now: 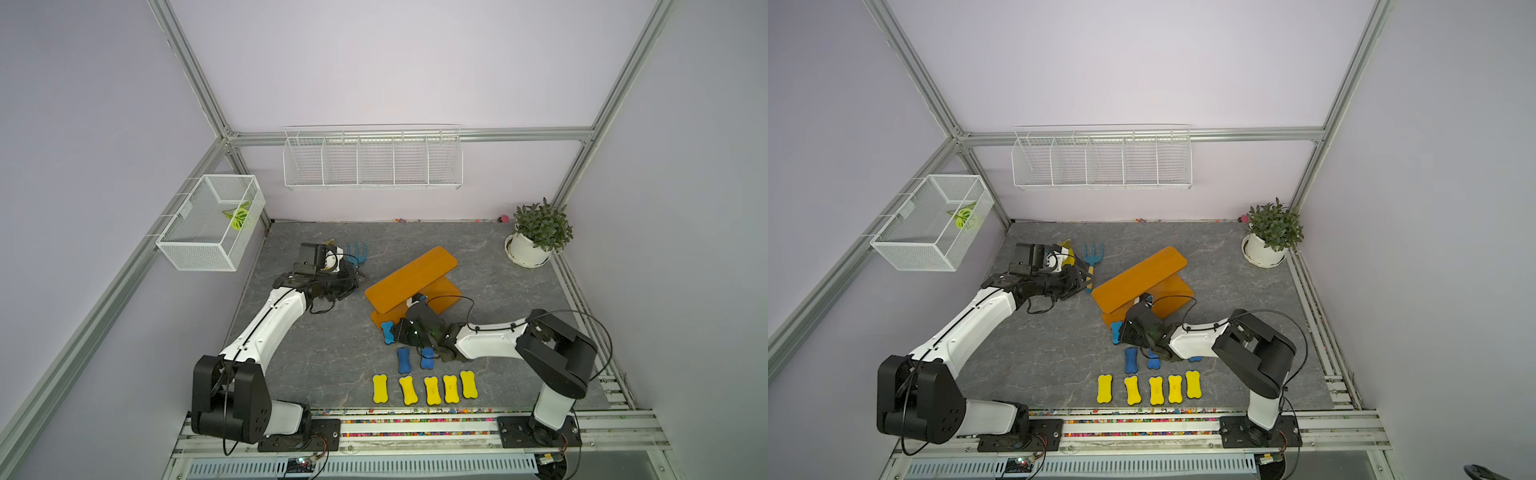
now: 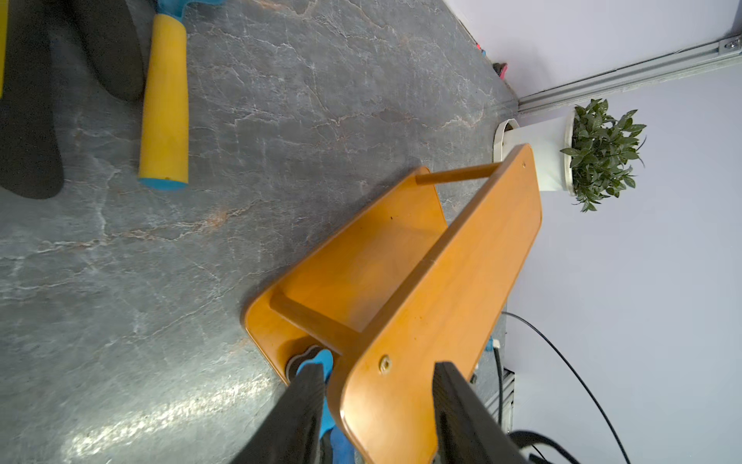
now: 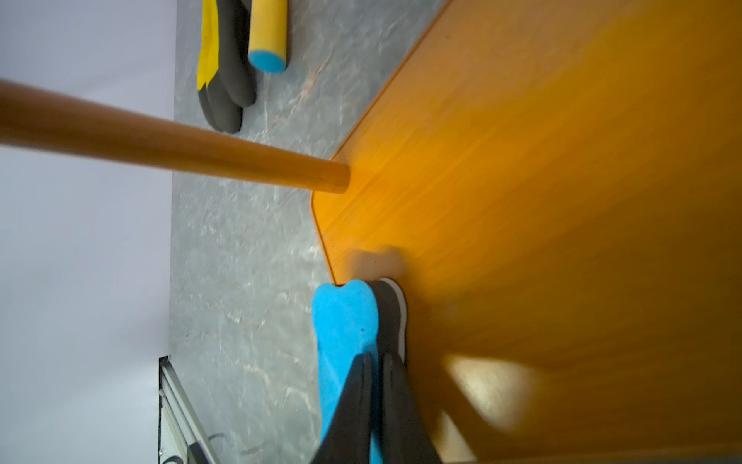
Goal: Remove the whiteboard erasers from the shelf
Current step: Pick up the whiteboard eraser from the shelf, then adjust the shelf at the center of the board.
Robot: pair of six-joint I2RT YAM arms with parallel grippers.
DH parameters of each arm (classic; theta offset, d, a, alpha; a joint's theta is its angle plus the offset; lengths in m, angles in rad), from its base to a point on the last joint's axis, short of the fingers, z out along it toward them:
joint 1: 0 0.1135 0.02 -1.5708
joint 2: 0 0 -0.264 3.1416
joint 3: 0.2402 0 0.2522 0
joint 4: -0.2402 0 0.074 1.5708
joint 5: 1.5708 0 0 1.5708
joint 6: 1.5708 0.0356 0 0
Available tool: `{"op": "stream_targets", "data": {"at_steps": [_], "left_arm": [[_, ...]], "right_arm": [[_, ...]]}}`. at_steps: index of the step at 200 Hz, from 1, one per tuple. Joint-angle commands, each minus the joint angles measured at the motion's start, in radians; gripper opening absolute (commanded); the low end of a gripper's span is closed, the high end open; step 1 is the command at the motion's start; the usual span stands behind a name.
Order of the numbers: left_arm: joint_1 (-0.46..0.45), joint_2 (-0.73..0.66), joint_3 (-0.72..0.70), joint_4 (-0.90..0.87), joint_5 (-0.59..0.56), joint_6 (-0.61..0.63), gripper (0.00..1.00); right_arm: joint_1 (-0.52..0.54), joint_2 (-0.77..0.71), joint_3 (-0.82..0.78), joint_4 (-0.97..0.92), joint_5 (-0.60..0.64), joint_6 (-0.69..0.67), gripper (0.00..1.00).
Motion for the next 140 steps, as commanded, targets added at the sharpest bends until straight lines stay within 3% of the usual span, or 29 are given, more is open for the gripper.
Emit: {"op": "stream_targets", "data": {"at_steps": [1,58,116,140], "left_arm": [[0.003,-0.025,-0.005,-0.002,-0.009,0.025,0.49],[0.002,-0.152,-0.150,0.051,0.044,-0.011,0.51],[-0.032,-0.123,-0.182,0.134,0.086,-0.062,0.52],[-0.049,-0.108,-0.175,0.151,0.075,-0.067,0.53]], "right_arm": [[0.024,-0.043,-0.003,0.035,0.137,-0.005,0.00],[0.007,-0.032,-0.012,0.068,0.116,-0.054,0.00],[-0.106,0.155,-0.050,0.407,-0.096,-0.122,0.00],[-0.138,0.176,-0.072,0.466,-0.114,-0.094,0.00]]}}
